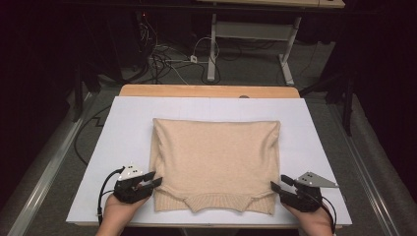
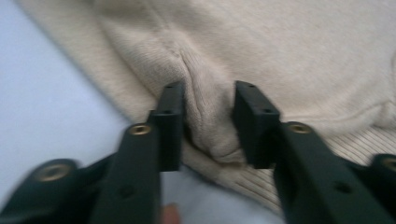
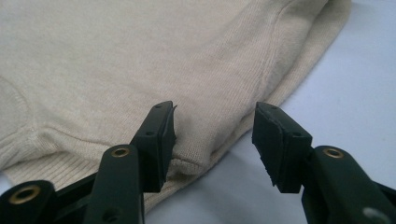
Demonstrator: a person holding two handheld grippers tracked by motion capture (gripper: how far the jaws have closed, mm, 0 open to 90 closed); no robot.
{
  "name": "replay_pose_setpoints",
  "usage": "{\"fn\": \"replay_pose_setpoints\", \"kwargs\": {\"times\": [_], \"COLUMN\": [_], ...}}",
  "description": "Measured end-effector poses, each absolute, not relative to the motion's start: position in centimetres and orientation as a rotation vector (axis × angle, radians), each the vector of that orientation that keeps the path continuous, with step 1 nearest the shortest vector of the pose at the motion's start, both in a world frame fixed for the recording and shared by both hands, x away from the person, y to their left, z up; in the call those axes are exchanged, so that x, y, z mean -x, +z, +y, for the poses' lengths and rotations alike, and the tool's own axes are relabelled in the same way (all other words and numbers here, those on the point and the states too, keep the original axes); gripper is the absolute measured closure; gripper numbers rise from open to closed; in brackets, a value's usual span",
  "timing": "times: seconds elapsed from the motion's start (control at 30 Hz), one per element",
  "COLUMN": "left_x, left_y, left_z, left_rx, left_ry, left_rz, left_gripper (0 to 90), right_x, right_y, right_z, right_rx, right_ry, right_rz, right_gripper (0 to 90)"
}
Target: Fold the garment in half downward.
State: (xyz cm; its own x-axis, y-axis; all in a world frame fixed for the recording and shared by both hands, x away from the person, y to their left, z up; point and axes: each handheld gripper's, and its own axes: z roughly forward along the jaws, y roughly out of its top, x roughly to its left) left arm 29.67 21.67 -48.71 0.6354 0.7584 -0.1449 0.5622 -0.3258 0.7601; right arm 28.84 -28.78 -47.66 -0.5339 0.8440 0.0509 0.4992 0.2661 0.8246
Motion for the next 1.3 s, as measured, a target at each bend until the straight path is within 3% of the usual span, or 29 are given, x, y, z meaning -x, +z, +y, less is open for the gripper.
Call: {"fn": "replay_pose_setpoints", "kwargs": {"times": [0.07, 0.13, 0.47, 0.57, 0.6, 0.73, 0.9, 0.93, 1.07, 1.17, 1.27, 1.3], "left_x": [-29.4, -28.9, -26.8, -26.7, -26.7, -27.0, -27.2, -27.2, -27.4, -27.9, -28.1, -28.3], "left_y": [-48.7, -48.4, -47.9, -48.4, -48.4, -48.3, -48.2, -48.1, -47.8, -47.9, -48.1, -48.1], "left_z": [21.5, 21.5, 21.8, 21.8, 21.8, 22.0, 22.2, 22.2, 22.3, 22.6, 22.8, 23.0], "left_rx": [-2.038, -2.012, -2.012, -1.98, -1.98, -1.969, -1.958, -1.947, -1.937, -1.922, -1.917, -1.912], "left_ry": [0.314, 0.283, 0.273, 0.283, 0.283, 0.297, 0.305, 0.314, 0.352, 0.347, 0.353, 0.362], "left_rz": [1.011, 1.022, 1.037, 1.034, 1.034, 1.007, 0.981, 0.969, 0.961, 0.972, 0.981, 0.996], "left_gripper": [76.4, 81.0, 81.3, 80.1, 78.7, 73.7, 65.9, 58.6, 49.8, 38.1, 29.1, 25.6], "right_x": [-28.8, -28.8, -28.6, -28.7, -28.7, -28.2, -27.3, -26.4, -25.6, -25.3, -25.5, -25.7], "right_y": [-47.6, -47.7, -47.8, -47.9, -47.9, -47.8, -47.3, -46.8, -46.4, -46.7, -47.0, -46.7], "right_z": [-28.6, -28.6, -28.5, -28.3, -28.3, -28.2, -28.3, -28.3, -28.1, -28.0, -28.2, -28.4], "right_rx": [-1.209, -1.211, -1.201, -1.185, -1.185, -1.157, -1.145, -1.127, -1.105, -1.114, -1.139, -1.137], "right_ry": [1.16, 1.155, 1.162, 1.15, 1.15, 1.156, 1.168, 1.183, 1.187, 1.163, 1.164, 1.19], "right_rz": [2.142, 2.156, 2.167, 2.198, 2.198, 2.192, 2.155, 2.134, 2.133, 2.147, 2.146, 2.129], "right_gripper": [51.0, 51.1, 54.2, 61.2, 61.2, 78.4, 83.8, 84.7, 85.3, 83.7, 77.1, 67.9]}}
